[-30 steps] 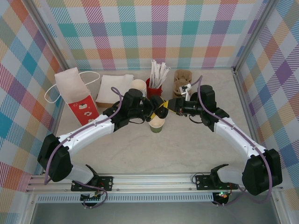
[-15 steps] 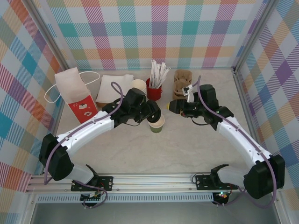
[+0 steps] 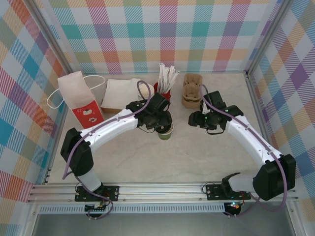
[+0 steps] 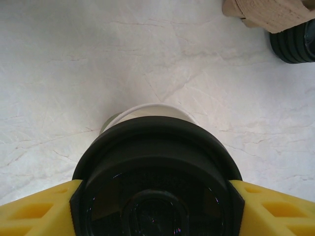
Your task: Pack the takeout coffee
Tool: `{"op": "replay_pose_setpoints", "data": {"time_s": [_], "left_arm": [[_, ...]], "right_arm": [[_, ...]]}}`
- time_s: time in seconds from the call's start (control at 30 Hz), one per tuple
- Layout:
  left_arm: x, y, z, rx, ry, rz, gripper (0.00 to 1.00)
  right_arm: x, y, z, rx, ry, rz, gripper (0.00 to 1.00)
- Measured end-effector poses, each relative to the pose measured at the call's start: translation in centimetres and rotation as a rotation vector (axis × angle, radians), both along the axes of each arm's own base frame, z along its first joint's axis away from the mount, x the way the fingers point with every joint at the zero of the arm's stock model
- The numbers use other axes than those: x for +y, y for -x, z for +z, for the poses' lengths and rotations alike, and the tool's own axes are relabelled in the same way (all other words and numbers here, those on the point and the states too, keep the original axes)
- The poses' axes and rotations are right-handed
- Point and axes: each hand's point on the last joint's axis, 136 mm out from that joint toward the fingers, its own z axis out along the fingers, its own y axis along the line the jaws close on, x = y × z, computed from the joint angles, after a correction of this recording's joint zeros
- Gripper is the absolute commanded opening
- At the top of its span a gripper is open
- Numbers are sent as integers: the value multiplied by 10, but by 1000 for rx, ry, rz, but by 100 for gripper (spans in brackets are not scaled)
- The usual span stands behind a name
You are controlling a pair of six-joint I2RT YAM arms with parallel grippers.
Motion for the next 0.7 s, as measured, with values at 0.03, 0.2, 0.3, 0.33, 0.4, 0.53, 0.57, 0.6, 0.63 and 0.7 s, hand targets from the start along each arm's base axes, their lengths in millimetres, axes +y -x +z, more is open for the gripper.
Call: {"op": "replay_pose_setpoints", "data": {"time_s": [0.03, 0.2, 0.3, 0.33, 0.4, 0.53, 0.57, 0.6, 0.63, 0.7], "left_arm": [[0, -1, 0, -2, -10, -3, 64], [-1, -4, -6, 4, -47, -10, 64], [-1, -5, -13, 16, -70, -17, 64], [-1, -4, -16, 24, -79, -19, 64], [-1, -4, -19, 33, -91, -22, 64], [-3, -6, -21, 35, -93, -23, 65], [-4, -7, -21, 35, -93, -23, 65], [-5, -7, -20, 34, -92, -24, 65], [-5, -7, -20, 33, -91, -25, 65], [-7, -7, -18, 30, -88, -27, 65]], "right_arm": [[-3, 1, -2, 5, 13, -6, 68], [-11, 4, -9, 16, 60, -18, 78], [-15, 3, -10, 13, 75, -20, 83], [-16, 3, -10, 12, 79, -20, 85], [-16, 3, -10, 10, 83, -18, 88], [-16, 3, -11, 11, 85, -15, 92], [-16, 3, -11, 12, 85, -15, 93], [-17, 4, -12, 14, 86, -15, 94], [-17, 4, -13, 16, 87, -14, 93], [-17, 5, -15, 21, 88, -14, 94]]}}
